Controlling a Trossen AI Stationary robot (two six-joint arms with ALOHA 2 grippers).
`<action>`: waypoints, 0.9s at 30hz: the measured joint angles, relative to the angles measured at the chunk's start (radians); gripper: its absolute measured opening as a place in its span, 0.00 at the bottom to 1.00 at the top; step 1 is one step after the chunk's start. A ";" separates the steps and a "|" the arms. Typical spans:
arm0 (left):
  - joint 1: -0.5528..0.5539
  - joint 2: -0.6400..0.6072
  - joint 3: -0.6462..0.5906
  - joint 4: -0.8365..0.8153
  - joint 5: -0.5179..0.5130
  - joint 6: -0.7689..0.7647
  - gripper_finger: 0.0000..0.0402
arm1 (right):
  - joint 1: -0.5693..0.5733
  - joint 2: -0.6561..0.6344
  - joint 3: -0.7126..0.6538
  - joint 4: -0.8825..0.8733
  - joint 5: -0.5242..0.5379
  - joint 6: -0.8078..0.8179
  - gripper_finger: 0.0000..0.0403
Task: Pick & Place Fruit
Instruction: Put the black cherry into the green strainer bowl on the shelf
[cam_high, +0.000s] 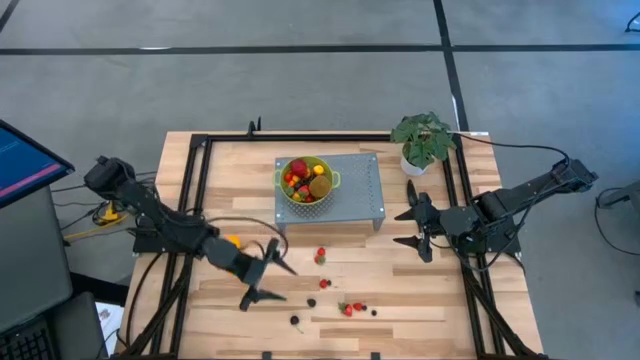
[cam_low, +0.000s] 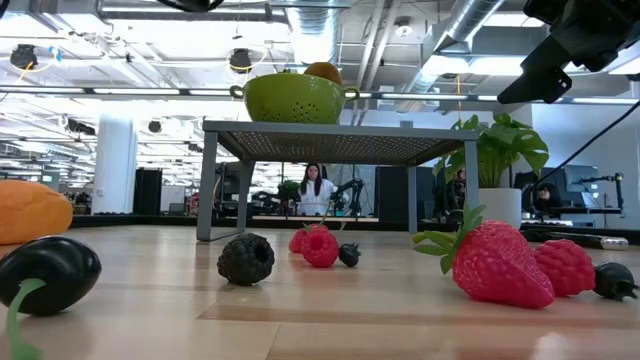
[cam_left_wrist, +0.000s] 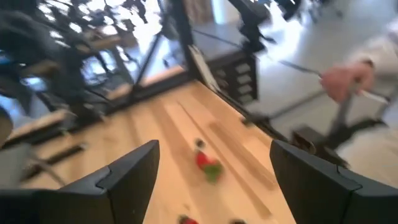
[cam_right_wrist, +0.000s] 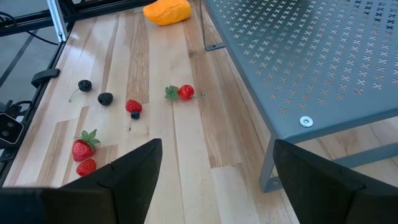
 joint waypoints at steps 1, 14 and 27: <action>-0.011 0.023 0.000 0.001 0.000 0.002 0.74 | 0.000 0.000 0.000 0.000 0.000 0.000 0.75; -0.108 0.314 0.010 0.143 -0.001 0.005 0.74 | 0.000 0.000 0.000 0.000 0.000 0.000 0.75; -0.185 0.510 0.141 0.145 -0.001 0.116 0.74 | 0.000 0.000 0.000 0.000 0.000 0.000 0.75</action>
